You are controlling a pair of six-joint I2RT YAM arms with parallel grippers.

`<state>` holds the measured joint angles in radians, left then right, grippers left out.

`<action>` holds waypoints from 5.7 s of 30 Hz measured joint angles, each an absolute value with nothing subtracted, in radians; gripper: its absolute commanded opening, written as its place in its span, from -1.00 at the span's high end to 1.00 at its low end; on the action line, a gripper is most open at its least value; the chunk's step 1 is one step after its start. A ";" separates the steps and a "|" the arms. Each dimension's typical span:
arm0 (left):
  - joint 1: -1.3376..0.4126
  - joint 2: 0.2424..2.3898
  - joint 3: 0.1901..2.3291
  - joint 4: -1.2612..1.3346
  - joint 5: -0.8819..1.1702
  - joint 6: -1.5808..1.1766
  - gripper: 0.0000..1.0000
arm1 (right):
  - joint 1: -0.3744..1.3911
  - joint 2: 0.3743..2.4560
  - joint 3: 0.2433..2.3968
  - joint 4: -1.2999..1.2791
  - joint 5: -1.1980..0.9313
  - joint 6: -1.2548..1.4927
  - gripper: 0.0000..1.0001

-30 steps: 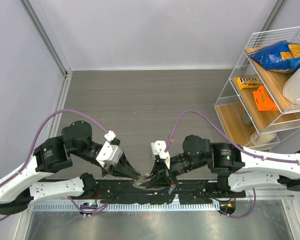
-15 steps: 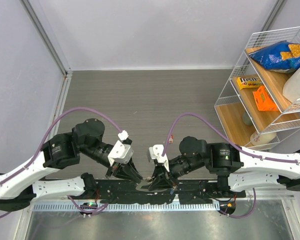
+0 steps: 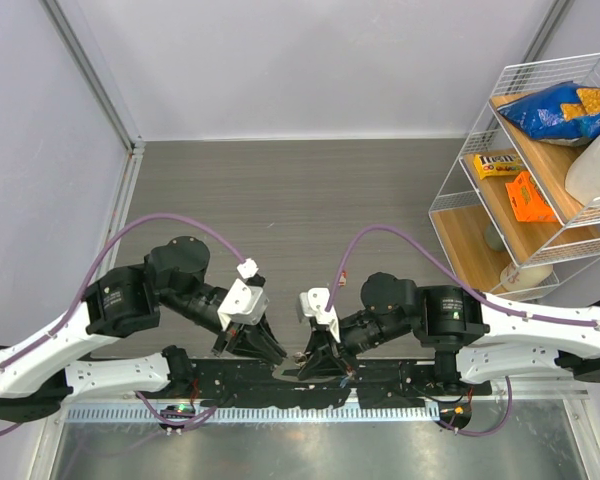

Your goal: Put the keys on the keyring

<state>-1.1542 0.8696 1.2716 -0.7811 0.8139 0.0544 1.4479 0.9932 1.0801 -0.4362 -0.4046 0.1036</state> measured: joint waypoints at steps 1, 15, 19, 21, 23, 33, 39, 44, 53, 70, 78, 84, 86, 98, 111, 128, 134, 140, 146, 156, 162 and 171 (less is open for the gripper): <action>-1.155 0.869 1.272 -0.779 0.809 0.052 0.80 | 1.448 0.992 1.080 -0.436 -0.402 0.104 0.88; -1.158 0.871 1.277 -0.723 0.752 0.012 0.64 | 1.446 0.947 1.049 -0.429 -0.356 0.116 0.89; -1.158 0.871 1.291 -0.692 0.733 0.010 0.63 | 1.446 0.947 1.034 -0.454 -0.357 0.118 0.88; -1.158 0.871 1.294 -0.680 0.726 0.009 0.62 | 1.446 0.947 1.032 -0.458 -0.357 0.119 0.88; -1.158 0.871 1.294 -0.677 0.725 0.008 0.61 | 1.446 0.947 1.032 -0.458 -0.357 0.119 0.88; -1.158 0.849 1.285 -0.670 0.725 0.008 0.41 | 1.446 0.929 1.030 -0.458 -0.351 0.134 0.87; -1.158 0.770 1.217 -0.629 0.725 -0.001 0.27 | 1.446 0.912 1.030 -0.456 -0.334 0.169 0.89; -1.158 0.733 1.187 -0.608 0.702 -0.019 0.16 | 1.446 0.912 1.030 -0.456 -0.313 0.196 0.89; -1.158 0.744 1.186 -0.602 0.626 -0.023 0.08 | 1.446 0.916 1.053 -0.456 -0.218 0.250 0.89; -1.167 0.768 1.177 -0.621 0.511 0.004 0.07 | 1.446 0.956 1.090 -0.449 -0.182 0.281 0.89; -1.169 0.768 1.172 -0.638 0.492 0.014 0.08 | 1.446 0.956 1.090 -0.449 -0.181 0.284 0.89; -1.169 0.768 1.172 -0.641 0.467 0.028 0.09 | 1.446 0.956 1.090 -0.449 -0.181 0.284 0.88; -1.170 0.768 1.172 -0.641 0.459 0.033 0.09 | 1.446 0.956 1.090 -0.449 -0.181 0.284 0.88; -1.170 0.767 1.172 -0.641 0.445 0.036 0.10 | 1.446 0.955 1.090 -0.449 -0.186 0.286 0.89; -1.172 0.766 1.173 -0.635 0.485 0.039 0.70 | 1.444 0.941 1.084 -0.443 -0.188 0.286 0.89; -1.174 0.802 1.220 -0.664 0.554 0.057 0.89 | 1.443 0.922 1.068 -0.418 -0.214 0.287 0.88; -1.174 0.822 1.249 -0.688 0.576 0.061 1.00 | 1.443 0.922 1.068 -0.410 -0.233 0.287 0.89; -1.174 0.851 1.289 -0.710 0.609 0.065 1.00 | 1.443 0.922 1.066 -0.403 -0.263 0.284 0.88; -1.174 0.891 1.332 -0.721 0.675 0.073 1.00 | 1.443 0.923 1.062 -0.399 -0.308 0.258 0.89; -1.185 0.916 1.341 -0.725 0.735 0.092 1.00 | 1.442 0.914 1.050 -0.404 -0.366 0.231 0.88; -1.192 0.900 1.336 -0.723 0.734 0.095 1.00 | 1.442 0.914 1.050 -0.394 -0.379 0.222 0.88; -1.212 0.887 1.334 -0.722 0.733 0.105 1.00 | 1.442 0.915 1.050 -0.376 -0.416 0.188 0.80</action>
